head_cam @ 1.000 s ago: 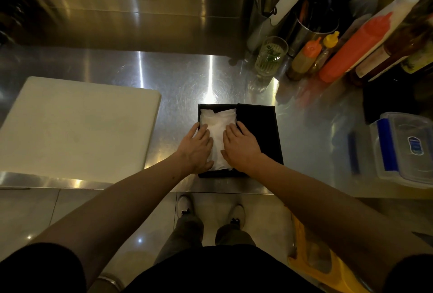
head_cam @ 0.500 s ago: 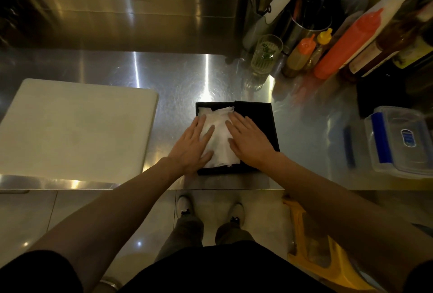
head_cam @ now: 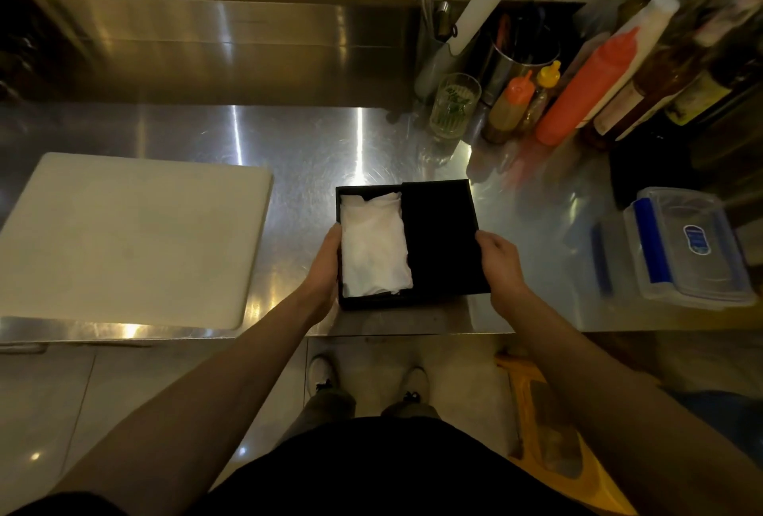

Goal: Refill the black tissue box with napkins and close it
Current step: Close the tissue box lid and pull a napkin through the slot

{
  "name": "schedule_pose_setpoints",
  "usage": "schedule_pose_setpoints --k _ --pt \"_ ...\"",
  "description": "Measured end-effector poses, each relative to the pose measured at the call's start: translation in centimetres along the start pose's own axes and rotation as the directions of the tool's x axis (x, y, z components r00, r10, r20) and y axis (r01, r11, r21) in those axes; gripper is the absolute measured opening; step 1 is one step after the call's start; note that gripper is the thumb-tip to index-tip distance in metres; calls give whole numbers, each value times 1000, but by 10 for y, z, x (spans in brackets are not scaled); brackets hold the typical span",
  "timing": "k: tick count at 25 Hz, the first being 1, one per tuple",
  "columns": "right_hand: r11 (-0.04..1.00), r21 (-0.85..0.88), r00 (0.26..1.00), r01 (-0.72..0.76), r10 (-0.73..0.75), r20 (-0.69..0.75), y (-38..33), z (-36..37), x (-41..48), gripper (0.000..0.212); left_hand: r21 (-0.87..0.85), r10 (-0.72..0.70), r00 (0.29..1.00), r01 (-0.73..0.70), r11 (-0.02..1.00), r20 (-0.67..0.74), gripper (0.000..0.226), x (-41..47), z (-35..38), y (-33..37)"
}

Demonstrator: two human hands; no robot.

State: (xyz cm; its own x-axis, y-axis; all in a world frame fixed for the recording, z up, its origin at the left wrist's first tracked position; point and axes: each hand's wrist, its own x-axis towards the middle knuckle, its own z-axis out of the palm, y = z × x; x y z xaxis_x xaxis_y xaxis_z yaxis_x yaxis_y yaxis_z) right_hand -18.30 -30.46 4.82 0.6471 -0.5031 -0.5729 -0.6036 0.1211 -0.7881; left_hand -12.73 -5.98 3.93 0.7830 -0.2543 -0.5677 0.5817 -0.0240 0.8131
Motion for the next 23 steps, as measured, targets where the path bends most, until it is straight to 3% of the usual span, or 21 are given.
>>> schedule_pose_setpoints --k 4,10,15,20,23 --pt "970 244 989 -18 -19 148 -16 -8 -16 30 -50 1 1000 0 999 29 47 0 -6 1" --pt "963 268 939 -29 -66 338 -6 17 -23 32 -82 -65 994 72 994 90 64 1 -14 1" --pt "1000 -16 911 14 -6 412 -5 45 -32 42 -159 -107 985 128 979 137 71 -4 -19 1" --pt "949 -283 954 137 -49 297 3 69 -30 57 -222 -128 977 165 961 170 75 -7 -26 0" --pt "928 -338 963 159 -70 261 5 74 -29 58 -233 -122 976 164 958 183 72 -8 -25 3"
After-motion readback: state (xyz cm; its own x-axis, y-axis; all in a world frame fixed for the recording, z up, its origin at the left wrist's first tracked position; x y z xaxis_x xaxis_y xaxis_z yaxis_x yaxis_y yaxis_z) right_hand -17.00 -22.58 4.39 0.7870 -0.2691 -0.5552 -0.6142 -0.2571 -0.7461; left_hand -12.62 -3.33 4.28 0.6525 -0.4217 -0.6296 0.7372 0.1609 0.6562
